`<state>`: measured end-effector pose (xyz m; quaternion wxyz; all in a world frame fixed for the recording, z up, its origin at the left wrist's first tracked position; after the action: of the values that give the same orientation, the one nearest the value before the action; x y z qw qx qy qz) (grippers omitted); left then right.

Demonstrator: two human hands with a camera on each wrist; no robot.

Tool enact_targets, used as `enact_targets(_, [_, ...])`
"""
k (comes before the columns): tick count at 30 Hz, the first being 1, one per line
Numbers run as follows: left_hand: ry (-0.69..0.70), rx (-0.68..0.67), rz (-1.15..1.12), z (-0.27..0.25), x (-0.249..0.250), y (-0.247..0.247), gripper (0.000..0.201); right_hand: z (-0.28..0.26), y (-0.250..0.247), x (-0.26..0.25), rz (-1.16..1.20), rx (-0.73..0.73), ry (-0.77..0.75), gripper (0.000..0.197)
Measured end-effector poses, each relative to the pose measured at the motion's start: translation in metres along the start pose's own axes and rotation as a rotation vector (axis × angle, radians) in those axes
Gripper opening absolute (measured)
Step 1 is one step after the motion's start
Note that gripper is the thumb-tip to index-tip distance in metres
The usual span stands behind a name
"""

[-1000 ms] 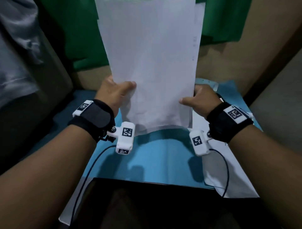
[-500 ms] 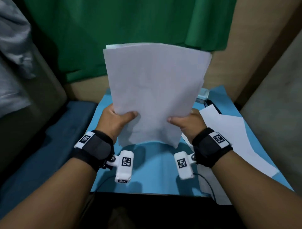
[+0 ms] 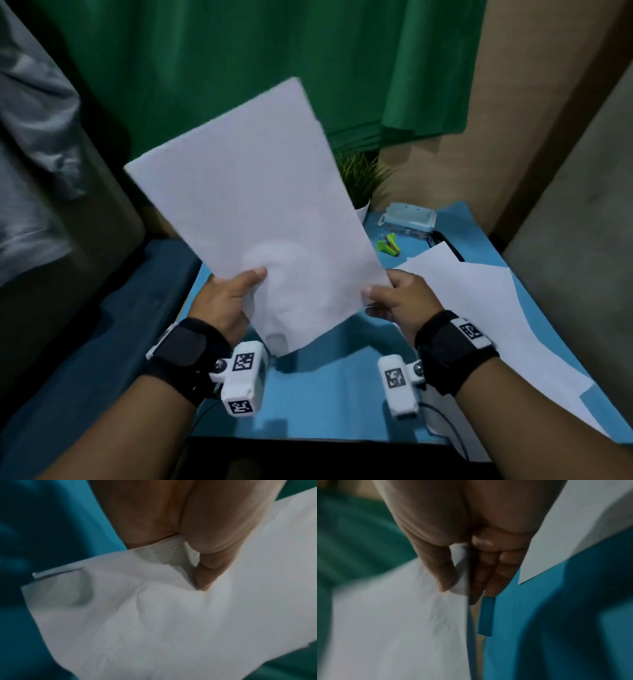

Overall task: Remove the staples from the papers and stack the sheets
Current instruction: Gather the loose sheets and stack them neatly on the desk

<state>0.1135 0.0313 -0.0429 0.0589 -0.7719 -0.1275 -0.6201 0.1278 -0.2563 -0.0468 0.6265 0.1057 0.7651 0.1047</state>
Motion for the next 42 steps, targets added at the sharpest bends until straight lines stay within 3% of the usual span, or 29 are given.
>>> enact_targets(2, [-0.105,-0.054,-0.311,-0.011,-0.008,0.011,0.043,-0.01,0.014,-0.006,0.29,-0.036,0.041,0.01])
enact_targets(5, [-0.17,-0.119,-0.51,-0.027,-0.025,0.036,0.062,-0.027,0.055,-0.012,0.444,-0.143,0.008,0.028])
enact_targets(6, [-0.205,-0.131,-0.552,-0.033,-0.029,0.044,0.06,-0.027,0.064,-0.015,0.456,-0.14,-0.021,0.032])
enact_targets(8, [-0.3,-0.147,-0.541,-0.046,-0.036,0.056,0.035,-0.022,0.07,-0.028,0.364,-0.066,-0.097,0.024])
enact_targets(10, [-0.396,-0.136,-0.365,-0.067,-0.043,0.054,0.013,-0.012,0.062,-0.052,0.001,0.016,-0.193,0.019])
enact_targets(11, [-0.405,-0.225,-0.206,-0.085,-0.037,0.053,0.013,-0.006,0.058,-0.068,-0.211,0.007,-0.231,0.018])
enact_targets(13, [-0.246,-0.468,0.352,-0.124,-0.013,0.046,0.019,0.004,0.059,-0.092,-0.524,-0.113,-0.225,0.015])
enact_targets(14, [-0.076,-0.482,0.664,-0.138,0.009,0.041,0.022,0.008,0.059,-0.1,-0.628,-0.183,-0.193,0.012])
enact_targets(16, [0.403,-0.206,0.986,-0.146,0.076,0.028,0.022,0.013,0.064,-0.11,-0.814,-0.303,-0.154,0.008])
enact_targets(18, [0.758,0.111,1.207,-0.139,0.125,0.017,0.046,0.012,0.08,-0.107,-0.96,-0.448,-0.113,0.006])
enact_targets(19, [0.786,0.15,1.323,-0.117,0.127,0.013,0.066,0.01,0.092,-0.102,-1.018,-0.528,-0.078,0.009])
enact_targets(20, [0.691,0.086,1.373,-0.089,0.12,0.009,0.076,0.009,0.102,-0.095,-1.068,-0.591,-0.039,0.012])
enact_targets(21, [0.484,-0.049,1.292,-0.059,0.105,0.007,0.071,0.012,0.11,-0.09,-1.095,-0.625,-0.012,0.013])
enact_targets(22, [0.301,-0.195,1.091,-0.037,0.086,0.009,0.053,0.018,0.114,-0.087,-1.107,-0.63,-0.003,0.012])
enact_targets(24, [0.047,-0.331,0.663,-0.009,0.046,0.012,0.019,0.035,0.113,-0.084,-1.107,-0.594,-0.018,0.015])
enact_targets(25, [-0.02,-0.291,0.6,0.004,0.029,0.008,0.014,0.046,0.107,-0.083,-1.125,-0.564,-0.03,0.018])
enact_targets(27, [-0.103,-0.154,0.562,0.023,-0.003,-0.007,0.02,0.069,0.078,-0.075,-1.133,-0.456,0.008,0.015])
enact_targets(30, [-0.217,-0.039,0.62,0.038,-0.048,-0.023,0.01,0.083,0.018,-0.039,-0.865,-0.208,0.159,0.015])
enact_targets(33, [-0.156,0.035,0.937,0.05,-0.068,-0.024,0.019,0.086,-0.046,-0.031,-0.8,0.092,0.054,0.018])
enact_targets(36, [-0.069,0.084,1.227,0.057,-0.063,-0.018,0.015,0.084,-0.11,-0.058,-0.916,0.296,-0.008,0.018])
enact_targets(38, [-0.058,0.103,1.302,0.063,-0.058,-0.017,0.012,0.081,-0.152,-0.075,-1.121,0.375,0.074,0.016])
enact_targets(40, [-0.032,0.122,1.337,0.07,-0.052,-0.017,0.013,0.071,-0.186,-0.079,-1.406,0.41,0.201,0.022])
enact_targets(42, [-0.029,0.125,1.37,0.075,-0.051,-0.018,0.014,0.048,-0.206,-0.07,-1.527,0.417,0.316,0.035])
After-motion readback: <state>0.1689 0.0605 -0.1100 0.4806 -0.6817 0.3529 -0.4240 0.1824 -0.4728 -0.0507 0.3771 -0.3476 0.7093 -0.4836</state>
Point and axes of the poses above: each hand's wrist, its own z-axis towards the middle knuckle, its own y-axis out of the palm, x = y × z, the point moved 8 cm from there along z, towards the middle knuckle, and after that the axes turned 13 degrees about z, right-handed, at the moved point
